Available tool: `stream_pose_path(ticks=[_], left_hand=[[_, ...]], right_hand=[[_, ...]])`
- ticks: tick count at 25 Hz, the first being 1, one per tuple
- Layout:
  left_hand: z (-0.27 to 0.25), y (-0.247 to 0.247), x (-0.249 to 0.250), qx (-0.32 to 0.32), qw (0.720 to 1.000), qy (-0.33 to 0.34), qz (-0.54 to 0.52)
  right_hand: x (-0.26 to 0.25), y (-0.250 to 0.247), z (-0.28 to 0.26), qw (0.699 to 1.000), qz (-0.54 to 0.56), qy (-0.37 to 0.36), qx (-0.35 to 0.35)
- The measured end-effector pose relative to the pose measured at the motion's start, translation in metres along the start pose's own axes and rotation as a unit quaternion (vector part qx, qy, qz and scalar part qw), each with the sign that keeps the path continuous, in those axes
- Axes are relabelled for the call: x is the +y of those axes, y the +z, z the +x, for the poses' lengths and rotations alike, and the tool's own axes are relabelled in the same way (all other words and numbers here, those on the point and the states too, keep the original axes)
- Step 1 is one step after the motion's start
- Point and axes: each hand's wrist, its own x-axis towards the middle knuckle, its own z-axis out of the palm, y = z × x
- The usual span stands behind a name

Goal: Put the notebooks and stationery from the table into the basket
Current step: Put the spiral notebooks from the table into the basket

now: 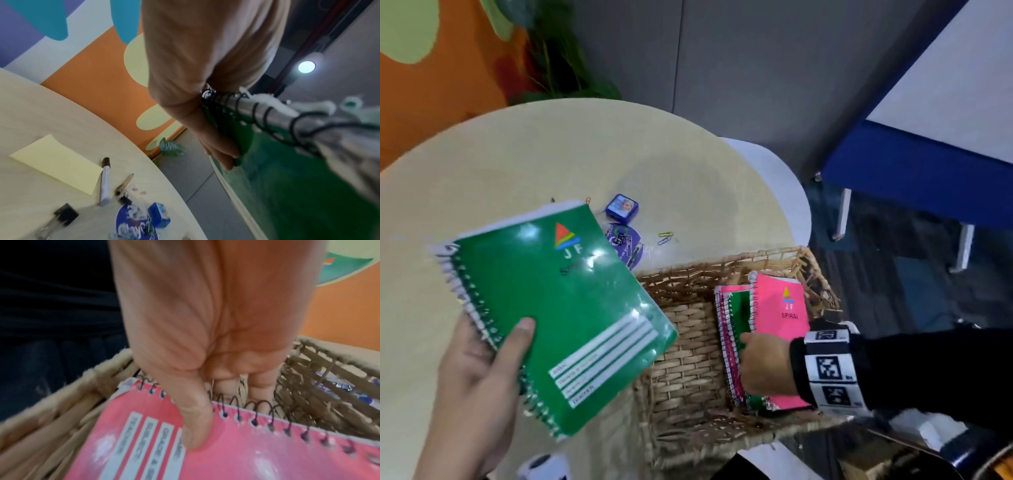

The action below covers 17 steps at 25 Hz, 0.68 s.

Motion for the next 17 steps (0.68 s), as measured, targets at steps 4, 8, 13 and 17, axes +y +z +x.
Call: stream_pose_path(ticks=[4, 8, 13, 17], left_hand=[[-0.016, 0.014, -0.001, -0.062, 0.996, 0.042, 0.046], [-0.028, 0.041, -0.003, -0.159, 0.978, 0.033, 0.133], [-0.045, 0.093, 0.002, -0.292, 0.940, 0.044, 0.172], [-0.040, 0.098, -0.004, -0.371, 0.894, 0.049, 0.245]], right_hand=[[0.005, 0.027, 0.003, 0.979, 0.118, 0.050, 0.157], [0.022, 0.016, -0.047, 0.635, 0.719, 0.075, 0.274], [-0.003, 0.030, -0.068, 0.220, 0.888, 0.004, 0.404], [-0.018, 0.073, -0.083, 0.160, 0.875, 0.100, 0.447]])
